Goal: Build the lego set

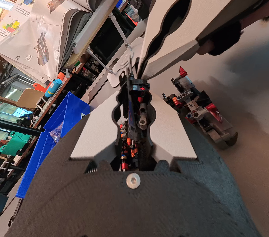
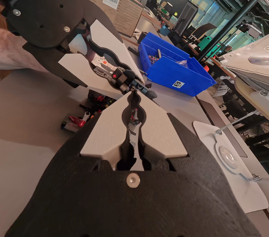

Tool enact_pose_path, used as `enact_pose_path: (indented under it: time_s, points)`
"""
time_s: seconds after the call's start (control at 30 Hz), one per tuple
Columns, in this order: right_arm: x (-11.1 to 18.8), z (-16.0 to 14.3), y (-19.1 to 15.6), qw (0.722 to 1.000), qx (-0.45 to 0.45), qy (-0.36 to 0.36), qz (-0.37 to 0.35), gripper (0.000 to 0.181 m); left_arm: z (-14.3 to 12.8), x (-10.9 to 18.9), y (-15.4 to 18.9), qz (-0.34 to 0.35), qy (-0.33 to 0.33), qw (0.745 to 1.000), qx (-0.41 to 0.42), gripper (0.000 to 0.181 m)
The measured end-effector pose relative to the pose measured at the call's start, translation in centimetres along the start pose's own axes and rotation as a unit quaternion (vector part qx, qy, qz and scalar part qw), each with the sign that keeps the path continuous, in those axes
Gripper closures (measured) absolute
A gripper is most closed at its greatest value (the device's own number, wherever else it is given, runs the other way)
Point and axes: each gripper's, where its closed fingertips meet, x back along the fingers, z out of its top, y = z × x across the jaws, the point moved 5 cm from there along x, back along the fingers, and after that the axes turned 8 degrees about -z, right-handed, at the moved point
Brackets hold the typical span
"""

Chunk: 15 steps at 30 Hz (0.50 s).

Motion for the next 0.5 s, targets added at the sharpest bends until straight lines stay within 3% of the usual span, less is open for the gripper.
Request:
enact_pose_path:
  time_s: [0.5]
  points:
    - [-0.39, -0.46, -0.06, 1.0, -0.003, -0.027, -0.005, 0.181, -0.02, -0.02, 0.09, 0.003, 0.006, 1.0, -0.004, 0.151]
